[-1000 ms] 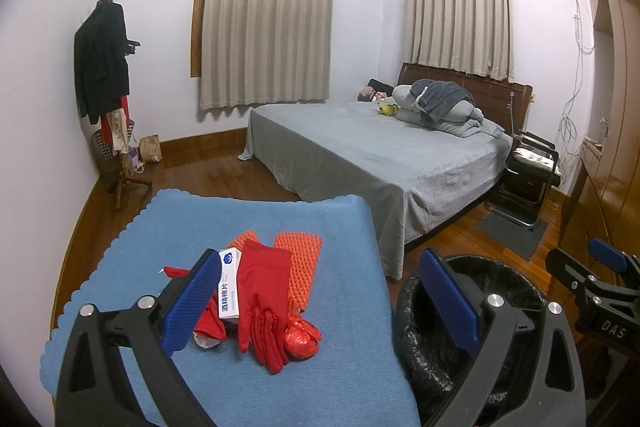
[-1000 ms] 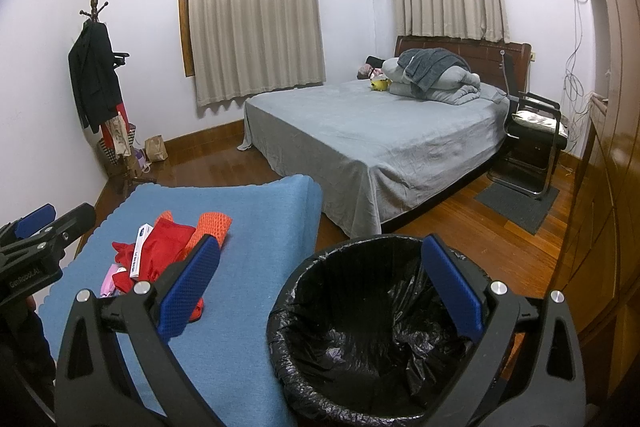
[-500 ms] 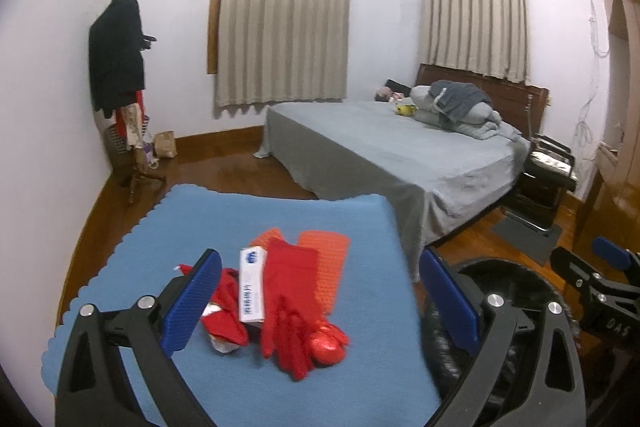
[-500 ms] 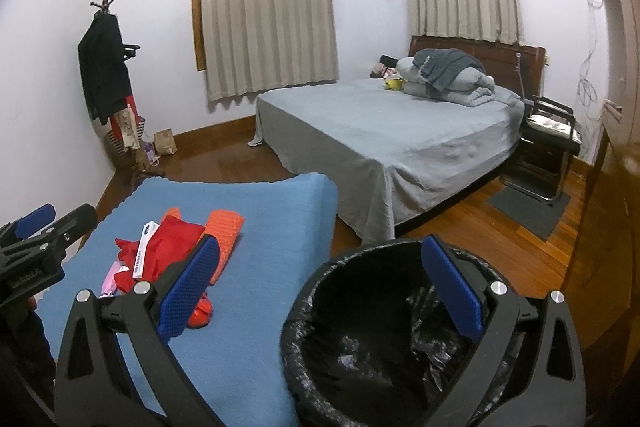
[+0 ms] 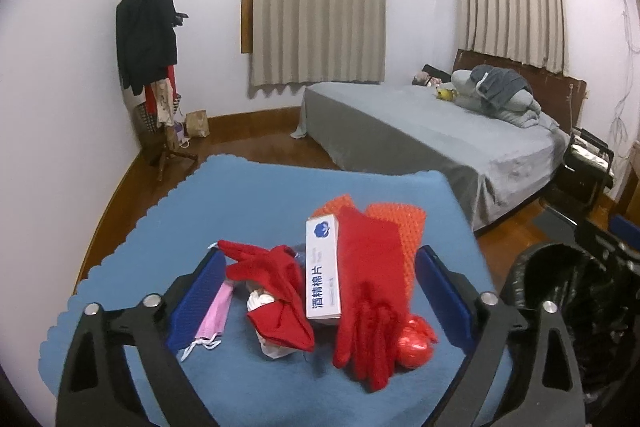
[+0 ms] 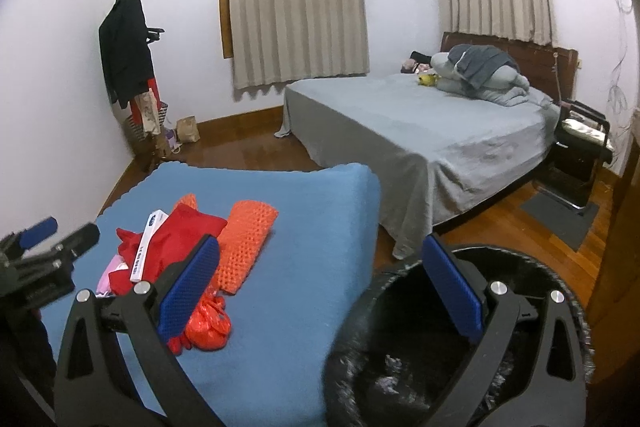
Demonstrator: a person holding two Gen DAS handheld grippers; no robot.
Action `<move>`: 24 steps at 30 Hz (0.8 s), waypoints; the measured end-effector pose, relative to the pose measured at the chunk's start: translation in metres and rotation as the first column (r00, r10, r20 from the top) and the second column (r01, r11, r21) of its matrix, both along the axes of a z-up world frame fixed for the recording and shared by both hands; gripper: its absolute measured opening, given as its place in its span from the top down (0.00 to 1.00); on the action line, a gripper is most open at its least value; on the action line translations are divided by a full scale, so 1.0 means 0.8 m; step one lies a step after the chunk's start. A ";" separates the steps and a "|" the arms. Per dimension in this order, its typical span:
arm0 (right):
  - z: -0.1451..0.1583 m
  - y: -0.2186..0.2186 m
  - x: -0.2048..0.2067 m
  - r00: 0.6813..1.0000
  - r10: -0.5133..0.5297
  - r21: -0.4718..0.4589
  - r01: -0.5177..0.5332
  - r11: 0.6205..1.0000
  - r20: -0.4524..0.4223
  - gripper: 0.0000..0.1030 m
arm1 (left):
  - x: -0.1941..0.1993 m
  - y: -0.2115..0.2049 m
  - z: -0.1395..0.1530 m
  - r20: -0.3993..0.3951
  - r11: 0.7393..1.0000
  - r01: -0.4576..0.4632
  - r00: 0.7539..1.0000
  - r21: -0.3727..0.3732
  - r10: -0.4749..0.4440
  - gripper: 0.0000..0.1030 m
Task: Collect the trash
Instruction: 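Reach the right gripper down to the red glove and close on it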
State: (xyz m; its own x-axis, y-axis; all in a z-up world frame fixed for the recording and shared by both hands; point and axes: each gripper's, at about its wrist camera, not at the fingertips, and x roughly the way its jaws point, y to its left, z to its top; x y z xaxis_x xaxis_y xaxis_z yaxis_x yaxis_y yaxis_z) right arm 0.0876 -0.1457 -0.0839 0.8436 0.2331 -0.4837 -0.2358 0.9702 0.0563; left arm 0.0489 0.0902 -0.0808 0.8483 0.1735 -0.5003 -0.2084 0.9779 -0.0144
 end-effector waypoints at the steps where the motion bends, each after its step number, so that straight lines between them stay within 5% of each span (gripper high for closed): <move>1: -0.004 0.005 0.007 1.000 0.004 0.000 -0.004 1.000 -0.009 0.05 | 0.005 0.002 -0.006 -0.008 1.000 0.000 1.000 0.003 0.000 0.12; 18: -0.075 0.144 0.065 0.959 0.249 -0.019 -0.253 0.967 -0.135 0.06 | 0.015 0.095 -0.059 -0.057 0.989 -0.145 0.988 0.026 0.146 0.15; 24: -0.087 0.175 0.070 0.923 0.333 -0.009 -0.341 0.940 -0.194 0.23 | 0.011 0.106 -0.059 -0.056 0.987 -0.158 0.986 0.025 0.159 0.15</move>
